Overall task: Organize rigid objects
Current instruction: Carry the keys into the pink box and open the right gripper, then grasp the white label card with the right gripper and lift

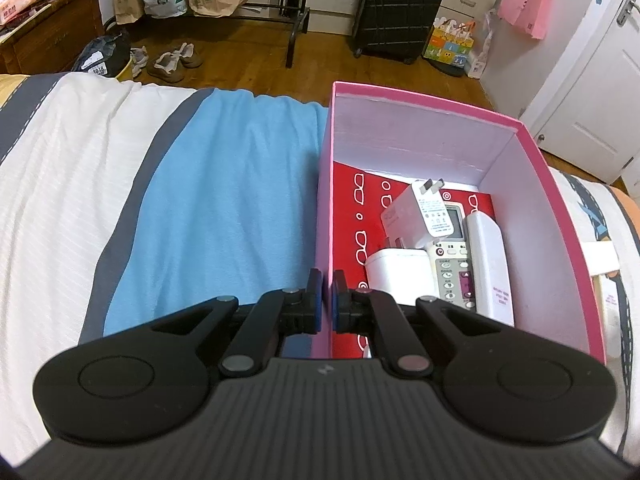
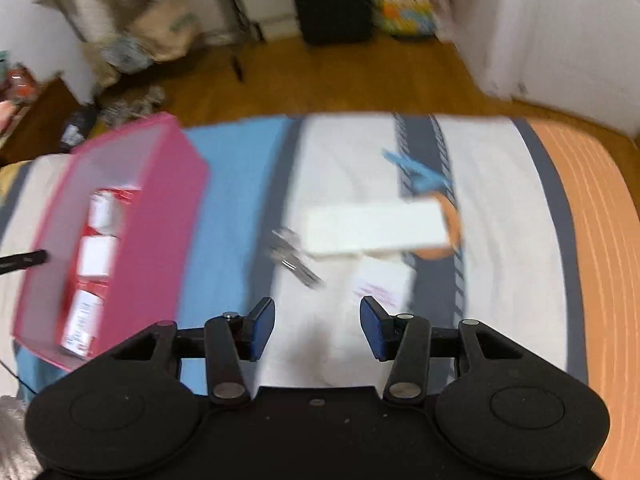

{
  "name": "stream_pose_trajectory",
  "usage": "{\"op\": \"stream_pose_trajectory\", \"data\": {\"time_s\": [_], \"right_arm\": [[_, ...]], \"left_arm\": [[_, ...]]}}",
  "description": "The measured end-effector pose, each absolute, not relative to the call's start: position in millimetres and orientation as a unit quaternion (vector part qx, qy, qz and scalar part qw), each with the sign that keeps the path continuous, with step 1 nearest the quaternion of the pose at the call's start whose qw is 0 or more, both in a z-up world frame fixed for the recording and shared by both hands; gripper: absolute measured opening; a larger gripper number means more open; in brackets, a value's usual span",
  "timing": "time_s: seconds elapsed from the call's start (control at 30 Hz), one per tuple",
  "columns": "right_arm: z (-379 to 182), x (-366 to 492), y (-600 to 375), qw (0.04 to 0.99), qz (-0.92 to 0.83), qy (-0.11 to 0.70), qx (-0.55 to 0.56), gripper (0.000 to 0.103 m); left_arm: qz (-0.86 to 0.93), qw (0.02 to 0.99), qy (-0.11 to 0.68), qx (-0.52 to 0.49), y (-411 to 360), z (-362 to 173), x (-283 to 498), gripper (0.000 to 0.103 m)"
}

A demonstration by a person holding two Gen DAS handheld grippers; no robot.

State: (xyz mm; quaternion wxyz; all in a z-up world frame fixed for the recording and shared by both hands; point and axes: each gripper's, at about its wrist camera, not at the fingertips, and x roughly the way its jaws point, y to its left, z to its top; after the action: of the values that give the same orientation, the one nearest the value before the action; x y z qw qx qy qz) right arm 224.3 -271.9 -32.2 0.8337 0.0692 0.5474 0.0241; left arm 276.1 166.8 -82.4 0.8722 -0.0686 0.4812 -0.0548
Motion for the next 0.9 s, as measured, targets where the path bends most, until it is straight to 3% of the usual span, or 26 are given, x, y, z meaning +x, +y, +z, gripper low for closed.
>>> {"op": "stream_pose_trajectory", "data": {"time_s": [0.13, 0.4, 0.73, 0.9], "right_arm": [[-60.6, 228.7, -293.1, 0.818, 0.013, 0.568, 0.091, 0.064], [-112.2, 244.2, -303.6, 0.801, 0.024, 0.583, 0.133, 0.066], [-134.4, 246.1, -280.3, 0.815, 0.015, 0.576, 0.054, 0.070], [-129.6, 241.6, -272.4, 0.824, 0.023, 0.567, 0.015, 0.065]], "left_arm": [[-0.051, 0.871, 0.483, -0.074, 168.0, -81.9, 276.5, 0.004], [-0.046, 0.871, 0.485, -0.065, 165.9, -84.0, 278.7, 0.004], [-0.043, 0.870, 0.488, -0.056, 161.7, -88.9, 279.6, 0.003], [-0.041, 0.872, 0.487, -0.046, 159.8, -88.5, 279.2, 0.003]]}}
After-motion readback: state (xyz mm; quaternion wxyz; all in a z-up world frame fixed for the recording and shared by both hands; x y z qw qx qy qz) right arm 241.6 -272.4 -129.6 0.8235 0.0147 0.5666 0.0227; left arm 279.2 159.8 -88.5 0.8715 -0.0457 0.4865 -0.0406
